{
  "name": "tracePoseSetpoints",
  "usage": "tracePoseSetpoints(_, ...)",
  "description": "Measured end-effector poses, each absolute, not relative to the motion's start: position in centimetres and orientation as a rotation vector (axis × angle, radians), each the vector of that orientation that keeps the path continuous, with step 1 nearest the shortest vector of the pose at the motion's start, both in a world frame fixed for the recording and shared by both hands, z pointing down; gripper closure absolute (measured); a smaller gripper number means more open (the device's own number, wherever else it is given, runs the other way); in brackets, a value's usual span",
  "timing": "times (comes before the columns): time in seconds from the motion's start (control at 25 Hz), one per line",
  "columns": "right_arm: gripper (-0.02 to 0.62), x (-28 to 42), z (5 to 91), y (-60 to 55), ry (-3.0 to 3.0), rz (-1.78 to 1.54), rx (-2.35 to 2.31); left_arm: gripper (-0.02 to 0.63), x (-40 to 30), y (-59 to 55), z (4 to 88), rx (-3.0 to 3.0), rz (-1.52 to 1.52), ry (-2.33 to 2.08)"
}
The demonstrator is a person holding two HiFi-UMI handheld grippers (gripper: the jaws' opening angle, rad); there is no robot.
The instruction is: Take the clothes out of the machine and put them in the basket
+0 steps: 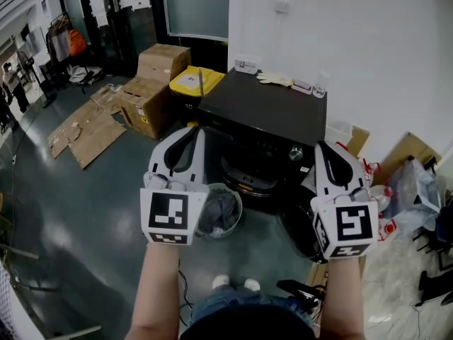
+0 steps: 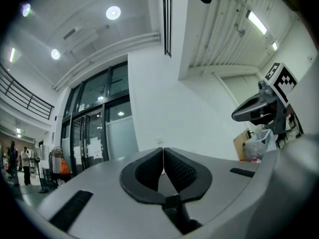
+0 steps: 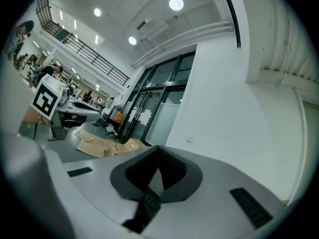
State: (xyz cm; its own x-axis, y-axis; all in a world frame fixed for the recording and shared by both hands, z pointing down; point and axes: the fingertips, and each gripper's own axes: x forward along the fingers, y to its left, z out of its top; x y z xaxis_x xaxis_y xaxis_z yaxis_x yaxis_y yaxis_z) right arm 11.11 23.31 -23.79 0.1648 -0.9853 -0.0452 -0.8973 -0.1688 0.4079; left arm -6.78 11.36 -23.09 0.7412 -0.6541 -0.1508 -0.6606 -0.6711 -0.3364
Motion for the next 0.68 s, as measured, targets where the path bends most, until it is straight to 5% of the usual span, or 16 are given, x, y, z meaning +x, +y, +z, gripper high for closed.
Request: tracePoseSetpoints(0.68, 0.594, 11.85, -24.55, 24.18, -1.791, -0.434, 2.208, 0.601, -6.54, 11.85, -23.51, -2.57, 0.035, 1.012)
